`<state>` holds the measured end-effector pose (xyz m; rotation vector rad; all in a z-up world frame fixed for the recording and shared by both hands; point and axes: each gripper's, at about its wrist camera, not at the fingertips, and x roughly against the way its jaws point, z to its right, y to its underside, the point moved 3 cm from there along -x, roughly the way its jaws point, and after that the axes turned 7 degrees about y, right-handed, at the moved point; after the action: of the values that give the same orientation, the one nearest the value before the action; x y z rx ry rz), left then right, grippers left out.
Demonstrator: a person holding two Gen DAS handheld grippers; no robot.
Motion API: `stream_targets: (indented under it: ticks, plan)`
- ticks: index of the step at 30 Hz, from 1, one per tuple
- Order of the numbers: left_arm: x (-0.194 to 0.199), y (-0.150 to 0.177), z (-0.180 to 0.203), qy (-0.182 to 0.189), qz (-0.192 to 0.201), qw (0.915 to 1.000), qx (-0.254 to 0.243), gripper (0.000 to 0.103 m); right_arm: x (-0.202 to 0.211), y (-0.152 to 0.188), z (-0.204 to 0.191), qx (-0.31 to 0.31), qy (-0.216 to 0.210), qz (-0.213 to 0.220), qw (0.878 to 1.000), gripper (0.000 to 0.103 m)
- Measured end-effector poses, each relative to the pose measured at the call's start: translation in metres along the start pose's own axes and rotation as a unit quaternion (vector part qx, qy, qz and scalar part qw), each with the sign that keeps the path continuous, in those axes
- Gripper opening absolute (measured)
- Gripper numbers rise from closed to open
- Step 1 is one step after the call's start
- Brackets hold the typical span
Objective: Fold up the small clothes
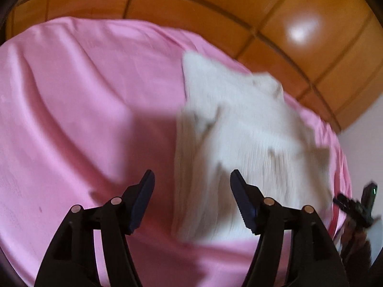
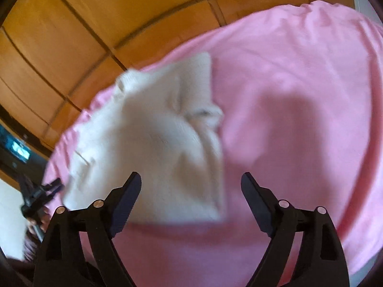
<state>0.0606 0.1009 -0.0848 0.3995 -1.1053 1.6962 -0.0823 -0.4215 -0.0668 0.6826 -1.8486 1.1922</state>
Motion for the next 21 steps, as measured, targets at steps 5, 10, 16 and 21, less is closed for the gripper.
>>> stream_targets:
  ticks: [5,10,16,21]
  plan:
    - [-0.009,0.027,0.008,0.009,-0.016,0.9996,-0.02,0.052,-0.036,0.008,-0.028,0.053,0.02,-0.013,0.998,0.051]
    - [0.0,0.026,0.012,-0.01,-0.009,0.9998,-0.015,0.011,-0.03,0.001,-0.045,0.073,0.035,-0.005,0.997,0.014]
    - [0.042,0.047,0.006,0.016,0.008,0.9998,0.012,0.005,0.019,0.016,-0.038,0.063,0.009,0.008,0.998,0.011]
    - [0.074,0.094,-0.002,0.028,-0.014,0.9987,0.041,0.004,0.044,0.058,-0.026,0.067,0.004,-0.035,0.997,0.011]
